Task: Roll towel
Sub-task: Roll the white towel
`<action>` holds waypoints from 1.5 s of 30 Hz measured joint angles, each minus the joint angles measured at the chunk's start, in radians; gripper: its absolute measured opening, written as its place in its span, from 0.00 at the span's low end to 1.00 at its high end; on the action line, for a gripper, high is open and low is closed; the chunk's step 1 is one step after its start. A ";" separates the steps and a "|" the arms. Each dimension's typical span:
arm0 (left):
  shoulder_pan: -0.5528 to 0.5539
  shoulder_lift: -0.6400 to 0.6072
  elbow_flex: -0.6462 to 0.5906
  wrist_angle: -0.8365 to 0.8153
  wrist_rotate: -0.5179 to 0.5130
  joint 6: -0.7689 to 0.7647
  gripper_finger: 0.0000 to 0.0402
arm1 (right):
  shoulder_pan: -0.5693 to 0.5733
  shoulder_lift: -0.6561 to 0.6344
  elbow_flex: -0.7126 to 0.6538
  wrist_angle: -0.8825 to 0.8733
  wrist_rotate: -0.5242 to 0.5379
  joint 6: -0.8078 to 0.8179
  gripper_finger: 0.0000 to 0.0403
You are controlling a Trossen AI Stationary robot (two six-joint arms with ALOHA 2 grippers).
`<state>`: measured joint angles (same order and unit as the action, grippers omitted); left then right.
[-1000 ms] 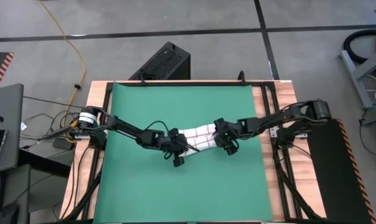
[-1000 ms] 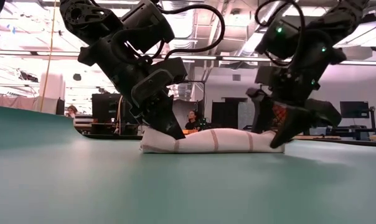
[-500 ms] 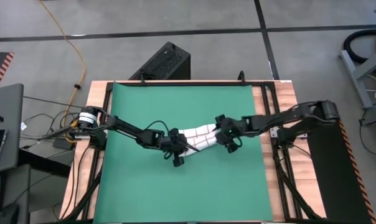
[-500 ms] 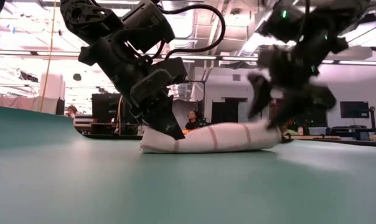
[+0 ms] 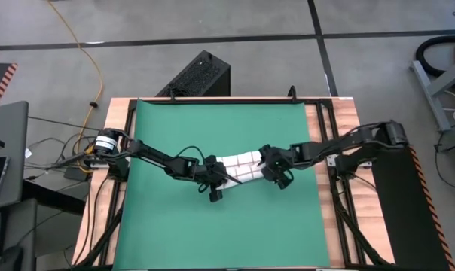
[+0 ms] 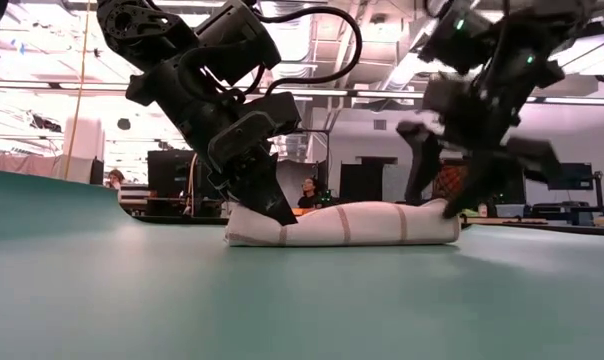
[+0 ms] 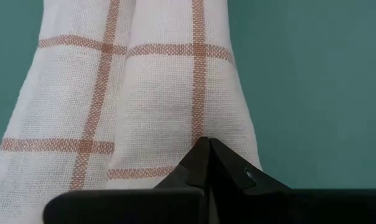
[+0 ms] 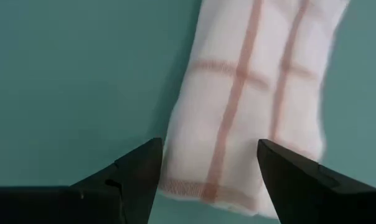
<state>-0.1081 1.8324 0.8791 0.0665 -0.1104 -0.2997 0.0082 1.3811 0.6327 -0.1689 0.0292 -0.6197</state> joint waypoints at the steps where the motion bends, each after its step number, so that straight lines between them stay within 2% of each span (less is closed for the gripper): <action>1: 0.000 0.000 0.000 -0.001 0.000 0.000 0.00 | -0.002 0.019 0.000 0.000 0.001 0.000 0.71; 7: 0.000 0.000 0.000 -0.004 0.000 0.000 0.00 | 0.005 0.139 0.006 0.014 0.000 0.001 0.71; 10: 0.000 0.000 0.000 -0.004 0.000 0.000 0.00 | 0.004 0.192 0.006 0.030 0.033 0.026 0.70; 13: 0.000 0.000 0.000 -0.005 0.000 0.000 0.00 | 0.000 0.209 0.005 0.030 0.044 0.055 0.66; 17: 0.000 0.000 0.000 -0.007 0.010 0.000 0.00 | -0.010 0.203 0.004 0.034 0.066 0.137 0.49; 23: 0.001 0.000 0.000 -0.003 0.028 0.000 0.00 | -0.022 0.193 0.005 0.013 0.108 0.231 0.15; 25: 0.002 0.000 0.000 -0.001 0.056 -0.001 0.00 | -0.020 0.186 0.016 -0.025 0.101 0.230 0.13; 28: 0.002 0.001 0.000 0.004 0.105 -0.026 0.00 | -0.026 0.150 0.038 -0.096 0.034 0.238 0.13; 31: 0.004 0.002 0.001 0.018 0.171 -0.068 0.00 | -0.042 0.114 0.064 -0.181 -0.113 0.274 0.13; 34: 0.009 0.002 0.000 0.040 0.235 -0.107 0.00 | -0.066 0.101 0.091 -0.249 -0.211 0.315 0.13; 40: 0.010 0.005 -0.002 0.089 0.260 -0.139 0.00 | -0.133 0.100 0.141 -0.362 -0.463 0.360 0.13; 45: 0.025 0.023 -0.003 0.165 0.350 -0.193 0.00 | -0.182 0.100 0.153 -0.428 -0.500 0.361 0.13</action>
<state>-0.0829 1.8552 0.8758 0.2317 0.2397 -0.4928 -0.1737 1.4807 0.7856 -0.5972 -0.4712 -0.2588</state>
